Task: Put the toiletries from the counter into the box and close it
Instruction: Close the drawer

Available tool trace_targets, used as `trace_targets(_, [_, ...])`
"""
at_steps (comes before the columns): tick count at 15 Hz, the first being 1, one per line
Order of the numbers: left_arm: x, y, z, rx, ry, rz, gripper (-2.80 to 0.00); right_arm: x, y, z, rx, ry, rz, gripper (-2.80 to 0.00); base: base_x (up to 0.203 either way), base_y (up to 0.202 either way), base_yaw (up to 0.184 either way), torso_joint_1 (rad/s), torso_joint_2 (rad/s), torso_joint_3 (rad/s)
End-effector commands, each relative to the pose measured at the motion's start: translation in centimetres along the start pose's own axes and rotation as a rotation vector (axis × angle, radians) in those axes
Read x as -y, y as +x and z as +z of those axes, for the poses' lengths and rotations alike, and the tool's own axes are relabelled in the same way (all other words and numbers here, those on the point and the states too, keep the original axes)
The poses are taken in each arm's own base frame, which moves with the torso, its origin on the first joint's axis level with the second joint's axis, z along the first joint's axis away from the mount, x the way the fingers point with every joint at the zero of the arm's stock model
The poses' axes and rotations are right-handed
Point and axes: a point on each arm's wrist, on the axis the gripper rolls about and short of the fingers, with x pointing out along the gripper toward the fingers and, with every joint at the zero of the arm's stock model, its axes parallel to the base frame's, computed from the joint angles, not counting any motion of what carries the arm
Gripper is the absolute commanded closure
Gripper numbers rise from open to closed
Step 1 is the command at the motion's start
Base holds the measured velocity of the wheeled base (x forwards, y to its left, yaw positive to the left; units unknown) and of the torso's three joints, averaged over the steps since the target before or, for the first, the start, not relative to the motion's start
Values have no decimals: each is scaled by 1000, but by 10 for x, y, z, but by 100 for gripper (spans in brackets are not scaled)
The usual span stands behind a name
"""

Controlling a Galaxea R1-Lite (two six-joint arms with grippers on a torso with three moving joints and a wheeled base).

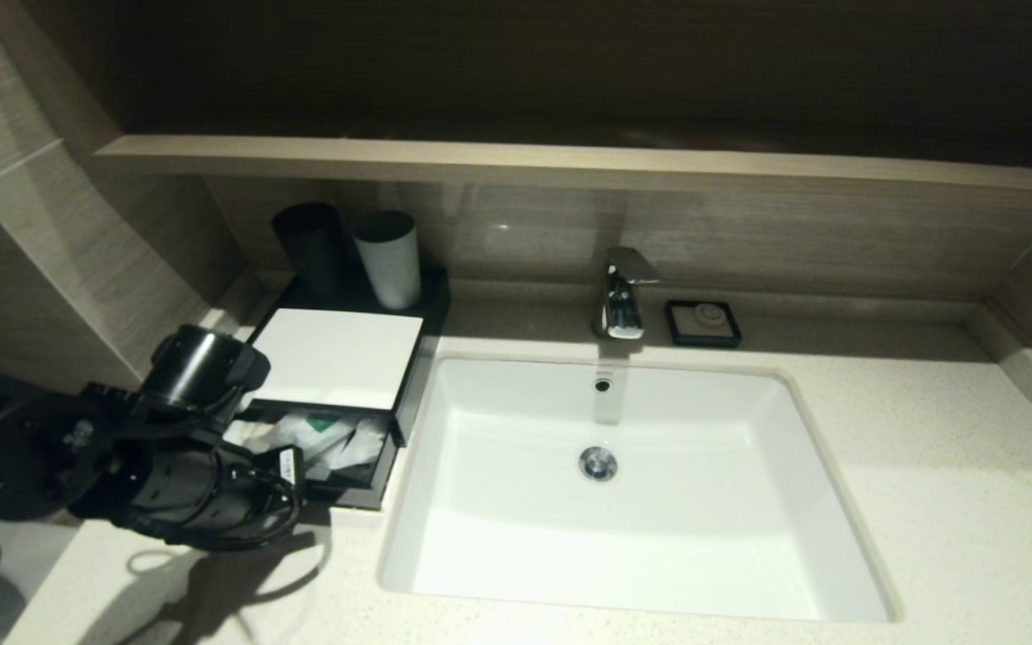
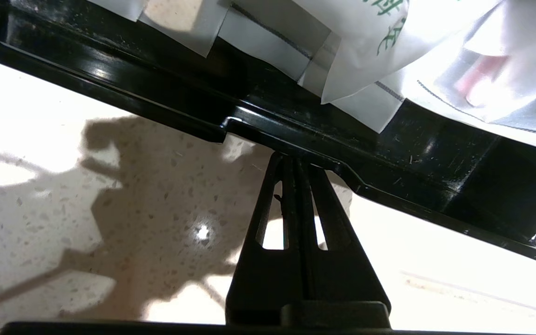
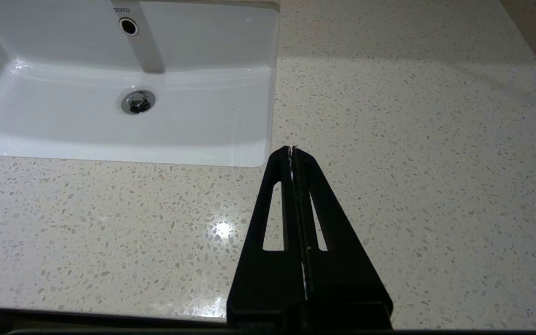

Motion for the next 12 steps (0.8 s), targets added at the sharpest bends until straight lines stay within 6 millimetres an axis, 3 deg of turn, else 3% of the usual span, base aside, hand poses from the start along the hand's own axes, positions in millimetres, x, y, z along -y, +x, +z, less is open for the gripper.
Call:
trace_targets(1, [2,4,3,-1,-4,2,0,0,0,0,-1,0,0,0,0,0,0,0,0,0])
trace_targets(12, [9,8,17,41,-36,-18,0,0,0,0,-1,0,0,0,0,0,0,0,0,0])
